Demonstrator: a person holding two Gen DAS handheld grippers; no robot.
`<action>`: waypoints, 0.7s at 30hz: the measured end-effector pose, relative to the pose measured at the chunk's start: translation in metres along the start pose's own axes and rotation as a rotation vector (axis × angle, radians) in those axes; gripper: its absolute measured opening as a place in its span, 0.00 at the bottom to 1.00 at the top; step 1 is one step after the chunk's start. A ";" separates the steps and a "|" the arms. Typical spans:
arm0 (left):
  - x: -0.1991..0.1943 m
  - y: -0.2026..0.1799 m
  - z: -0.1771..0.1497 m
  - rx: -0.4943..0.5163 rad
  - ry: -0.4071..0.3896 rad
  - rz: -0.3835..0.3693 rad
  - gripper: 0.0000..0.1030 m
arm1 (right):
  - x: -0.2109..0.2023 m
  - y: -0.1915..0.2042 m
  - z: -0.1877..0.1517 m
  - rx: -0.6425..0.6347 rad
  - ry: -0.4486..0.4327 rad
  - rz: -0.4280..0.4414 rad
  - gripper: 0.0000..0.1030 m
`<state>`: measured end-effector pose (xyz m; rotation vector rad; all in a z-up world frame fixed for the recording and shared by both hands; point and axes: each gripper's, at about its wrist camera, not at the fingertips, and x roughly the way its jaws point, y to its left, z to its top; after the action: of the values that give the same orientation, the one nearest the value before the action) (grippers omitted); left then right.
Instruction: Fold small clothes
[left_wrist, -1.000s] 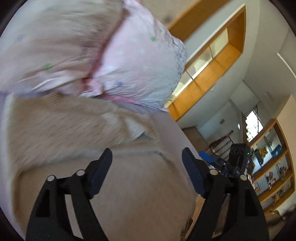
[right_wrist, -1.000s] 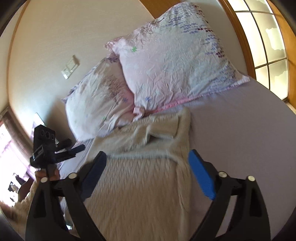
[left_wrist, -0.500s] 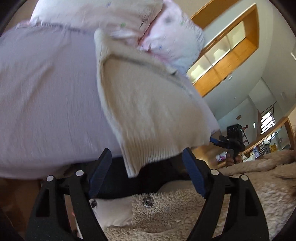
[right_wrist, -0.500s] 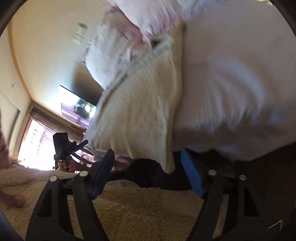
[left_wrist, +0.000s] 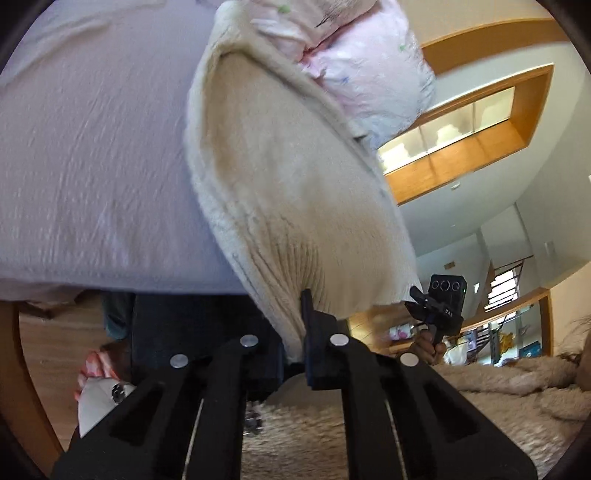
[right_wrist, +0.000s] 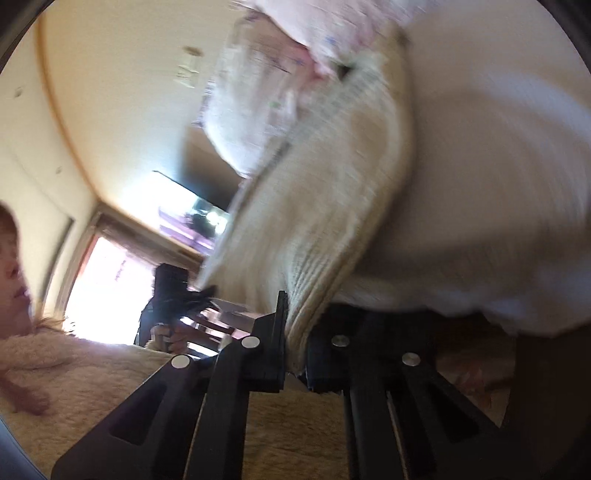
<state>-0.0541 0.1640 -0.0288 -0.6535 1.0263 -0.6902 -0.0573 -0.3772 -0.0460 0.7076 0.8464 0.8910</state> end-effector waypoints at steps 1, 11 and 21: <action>-0.004 -0.006 0.005 0.013 -0.018 -0.016 0.07 | -0.004 0.009 0.008 -0.024 -0.022 0.018 0.08; -0.020 -0.062 0.206 0.204 -0.391 0.062 0.06 | 0.011 0.082 0.209 -0.286 -0.362 -0.011 0.08; 0.026 0.008 0.281 0.041 -0.388 0.221 0.71 | 0.078 -0.024 0.277 0.056 -0.355 -0.430 0.76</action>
<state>0.2136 0.1942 0.0562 -0.5985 0.7083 -0.3701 0.2166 -0.3689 0.0439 0.6736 0.6697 0.3433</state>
